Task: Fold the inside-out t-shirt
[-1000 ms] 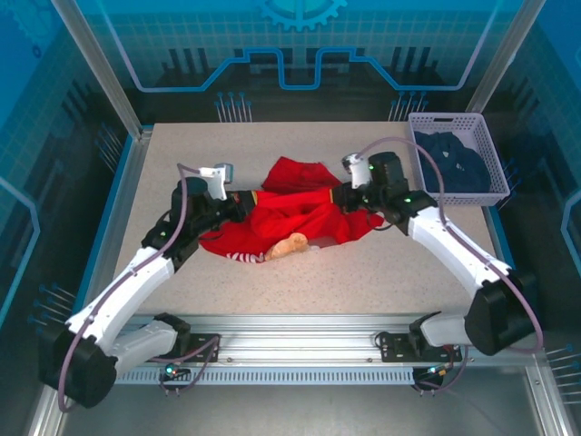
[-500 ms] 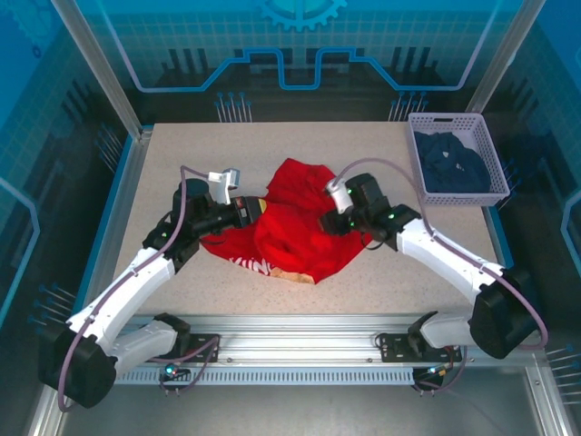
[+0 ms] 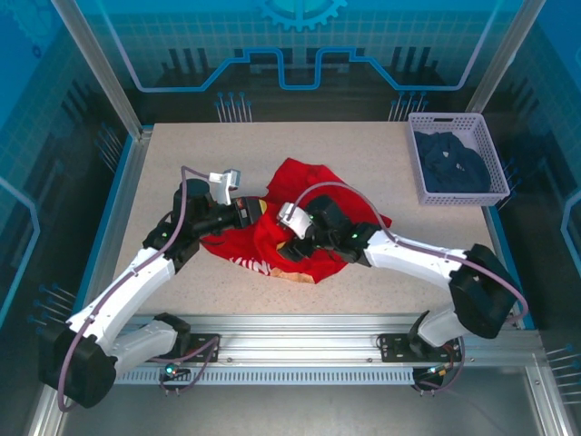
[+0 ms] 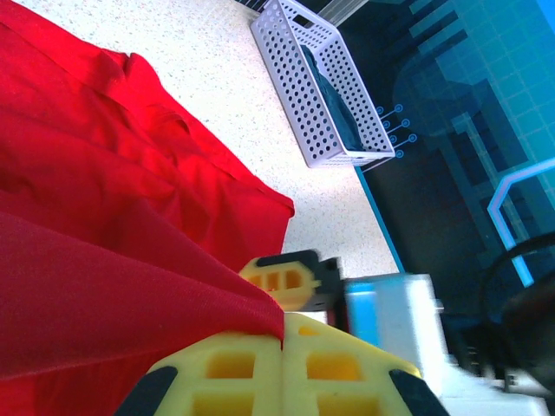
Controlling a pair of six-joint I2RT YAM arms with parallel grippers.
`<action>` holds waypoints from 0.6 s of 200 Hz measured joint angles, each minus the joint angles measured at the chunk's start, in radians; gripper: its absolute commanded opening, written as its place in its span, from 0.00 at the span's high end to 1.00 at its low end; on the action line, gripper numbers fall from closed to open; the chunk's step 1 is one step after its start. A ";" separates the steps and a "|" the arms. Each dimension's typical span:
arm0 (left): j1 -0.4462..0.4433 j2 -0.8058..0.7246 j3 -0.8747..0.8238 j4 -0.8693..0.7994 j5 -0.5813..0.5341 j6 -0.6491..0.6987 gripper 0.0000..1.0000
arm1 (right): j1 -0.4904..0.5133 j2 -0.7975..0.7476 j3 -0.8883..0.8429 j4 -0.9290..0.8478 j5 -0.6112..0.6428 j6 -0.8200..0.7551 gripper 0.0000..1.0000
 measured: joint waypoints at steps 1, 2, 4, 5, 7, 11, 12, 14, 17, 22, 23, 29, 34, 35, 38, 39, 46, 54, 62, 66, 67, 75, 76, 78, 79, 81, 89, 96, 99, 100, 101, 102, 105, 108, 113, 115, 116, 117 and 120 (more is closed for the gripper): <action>0.000 0.000 0.000 0.000 0.000 0.000 1.00 | 0.000 0.006 0.001 0.001 0.001 0.005 0.59; 0.000 0.000 0.000 0.000 0.000 0.000 1.00 | 0.000 0.009 0.002 0.001 0.001 0.005 0.61; 0.000 0.000 0.000 0.000 -0.001 0.000 1.00 | 0.000 0.014 0.003 0.003 0.000 0.003 0.64; 0.000 0.000 0.000 0.000 -0.001 0.000 1.00 | 0.000 0.019 0.005 0.005 -0.003 0.000 0.67; 0.000 0.000 0.000 -0.001 -0.001 0.000 1.00 | 0.000 0.025 0.006 0.006 -0.005 0.005 0.70; 0.000 0.000 0.000 -0.003 -0.004 0.001 0.99 | -0.002 0.035 0.008 0.009 -0.010 0.008 0.75; 0.000 0.000 0.000 -0.003 -0.005 0.001 0.99 | -0.002 0.040 0.010 0.010 -0.014 0.010 0.76; 0.000 0.000 0.000 -0.005 -0.008 0.001 0.98 | -0.002 0.043 0.010 0.011 -0.016 0.013 0.79; 0.000 0.000 0.000 -0.007 -0.012 0.002 0.97 | -0.004 0.047 0.010 0.013 -0.023 0.018 0.82; -0.001 -0.001 0.000 -0.014 -0.027 0.004 0.94 | -0.008 0.050 0.010 0.012 -0.040 0.029 0.88; -0.001 -0.001 0.000 -0.016 -0.030 0.005 0.93 | -0.008 0.050 0.010 0.012 -0.042 0.032 0.89; -0.003 -0.001 0.000 -0.027 -0.056 0.008 0.90 | -0.018 0.049 0.010 0.013 -0.064 0.047 0.94; -0.003 -0.002 0.000 -0.043 -0.084 0.016 0.90 | -0.030 0.044 0.010 0.017 -0.091 0.062 0.98; -0.003 -0.002 0.000 -0.044 -0.089 0.016 0.90 | -0.031 0.043 0.010 0.017 -0.094 0.065 0.98; -0.003 -0.002 0.000 -0.053 -0.109 0.024 0.90 | -0.039 0.038 0.010 0.018 -0.106 0.065 1.00; -0.003 -0.002 0.000 -0.054 -0.114 0.026 0.90 | -0.042 0.036 0.010 0.018 -0.109 0.067 1.00; -0.003 -0.002 0.000 -0.074 -0.164 0.037 0.87 | -0.066 0.018 0.008 0.017 -0.145 0.092 1.00; -0.003 0.002 0.001 -0.097 -0.219 0.054 0.81 | -0.094 -0.005 0.004 0.021 -0.183 0.127 1.00; -0.003 0.009 0.005 -0.118 -0.272 0.069 0.75 | -0.120 -0.032 0.003 0.027 -0.218 0.158 1.00; -0.003 0.017 0.009 -0.132 -0.298 0.088 0.73 | -0.130 -0.041 0.003 0.031 -0.232 0.174 1.00; -0.003 0.020 0.011 -0.135 -0.306 0.087 0.72 | -0.134 -0.046 0.003 0.033 -0.238 0.182 1.00; -0.003 0.039 0.025 -0.160 -0.347 0.104 0.68 | -0.151 -0.062 0.004 0.045 -0.266 0.219 1.00; -0.003 0.041 0.027 -0.164 -0.351 0.106 0.67 | -0.152 -0.063 0.004 0.047 -0.269 0.222 1.00; -0.003 0.048 0.032 -0.172 -0.362 0.118 0.66 | -0.153 -0.065 0.005 0.049 -0.275 0.229 1.00; -0.003 0.051 0.034 -0.174 -0.366 0.121 0.65 | -0.154 -0.065 0.005 0.050 -0.278 0.233 1.00; -0.003 0.055 0.037 -0.179 -0.374 0.121 0.64 | -0.156 -0.067 0.007 0.051 -0.285 0.246 1.00; -0.003 0.071 0.048 -0.200 -0.405 0.135 0.59 | -0.158 -0.066 0.013 0.059 -0.308 0.283 1.00; -0.003 0.075 0.051 -0.212 -0.430 0.148 0.56 | -0.158 -0.061 0.019 0.063 -0.325 0.315 1.00; -0.005 0.074 0.051 -0.219 -0.439 0.160 0.55 | -0.159 -0.058 0.022 0.065 -0.334 0.331 1.00; -0.005 0.074 0.051 -0.222 -0.442 0.161 0.55 | -0.159 -0.056 0.023 0.065 -0.336 0.335 1.00; -0.005 0.073 0.051 -0.223 -0.444 0.160 0.54 | -0.159 -0.055 0.025 0.065 -0.340 0.342 1.00; -0.006 0.072 0.051 -0.225 -0.448 0.159 0.54 | -0.159 -0.054 0.026 0.065 -0.341 0.346 1.00; -0.007 0.070 0.051 -0.231 -0.454 0.164 0.53 | -0.159 -0.050 0.029 0.066 -0.346 0.358 1.00; -0.010 0.065 0.050 -0.236 -0.463 0.168 0.52 | -0.159 -0.046 0.032 0.067 -0.353 0.370 1.00; -0.017 0.055 0.047 -0.241 -0.473 0.172 0.51 | -0.161 -0.038 0.039 0.066 -0.362 0.393 1.00; -0.019 0.051 0.045 -0.241 -0.478 0.172 0.51 | -0.161 -0.033 0.042 0.065 -0.367 0.404 1.00; -0.020 0.049 0.043 -0.241 -0.479 0.171 0.50 | -0.161 -0.033 0.042 0.065 -0.367 0.404 1.00; -0.023 0.044 0.041 -0.241 -0.483 0.171 0.50 | -0.162 -0.032 0.043 0.065 -0.368 0.409 1.00; -0.028 0.034 0.037 -0.244 -0.485 0.175 0.50 | -0.164 -0.025 0.048 0.066 -0.375 0.423 1.00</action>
